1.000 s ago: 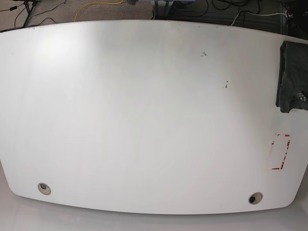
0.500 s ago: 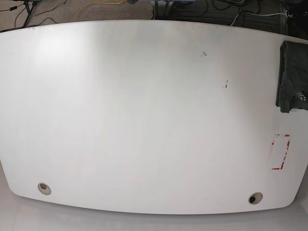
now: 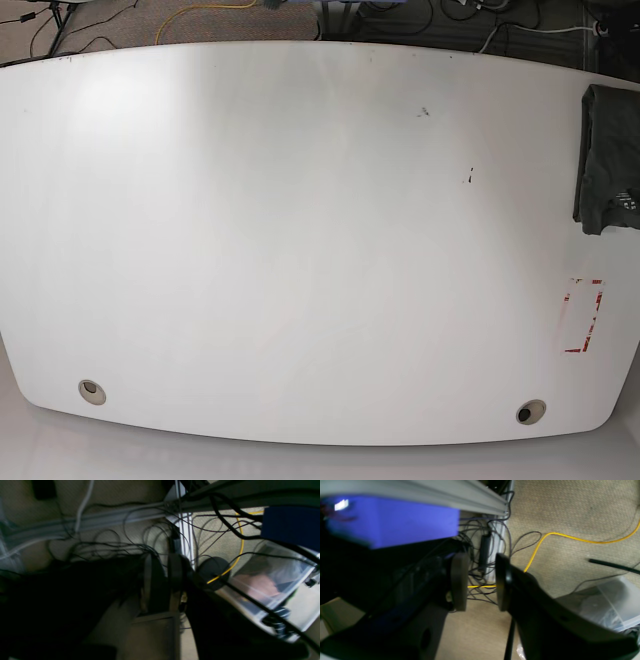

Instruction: Layout the t-shirt on the table in an organized manner, then fold the t-shirt properly

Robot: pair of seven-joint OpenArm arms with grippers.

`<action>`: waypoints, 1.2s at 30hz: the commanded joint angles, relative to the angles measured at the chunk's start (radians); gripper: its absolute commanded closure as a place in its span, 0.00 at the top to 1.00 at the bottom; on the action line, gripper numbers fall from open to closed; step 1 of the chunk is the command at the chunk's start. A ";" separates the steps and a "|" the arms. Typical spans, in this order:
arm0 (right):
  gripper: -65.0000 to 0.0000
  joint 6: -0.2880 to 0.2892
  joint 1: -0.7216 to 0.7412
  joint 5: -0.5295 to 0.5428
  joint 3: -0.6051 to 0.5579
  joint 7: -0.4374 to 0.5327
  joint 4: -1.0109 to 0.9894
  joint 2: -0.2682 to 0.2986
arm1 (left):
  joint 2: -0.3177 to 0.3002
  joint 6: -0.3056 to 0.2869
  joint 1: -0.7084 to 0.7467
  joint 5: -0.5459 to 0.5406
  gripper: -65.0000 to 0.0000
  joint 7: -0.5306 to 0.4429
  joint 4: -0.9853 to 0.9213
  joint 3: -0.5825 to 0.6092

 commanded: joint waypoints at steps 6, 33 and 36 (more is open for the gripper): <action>0.27 0.010 0.087 0.000 0.002 0.011 -0.148 0.029 | -0.015 -0.005 -0.125 -0.002 0.16 -0.010 -0.260 -0.003; 0.27 -0.067 0.342 0.002 -0.004 0.009 -0.508 0.022 | -0.050 0.239 -0.379 -0.002 0.16 0.083 -0.582 0.075; 0.27 -0.067 0.357 0.002 -0.004 0.009 -0.531 0.022 | -0.049 0.239 -0.381 -0.003 0.18 0.106 -0.582 0.075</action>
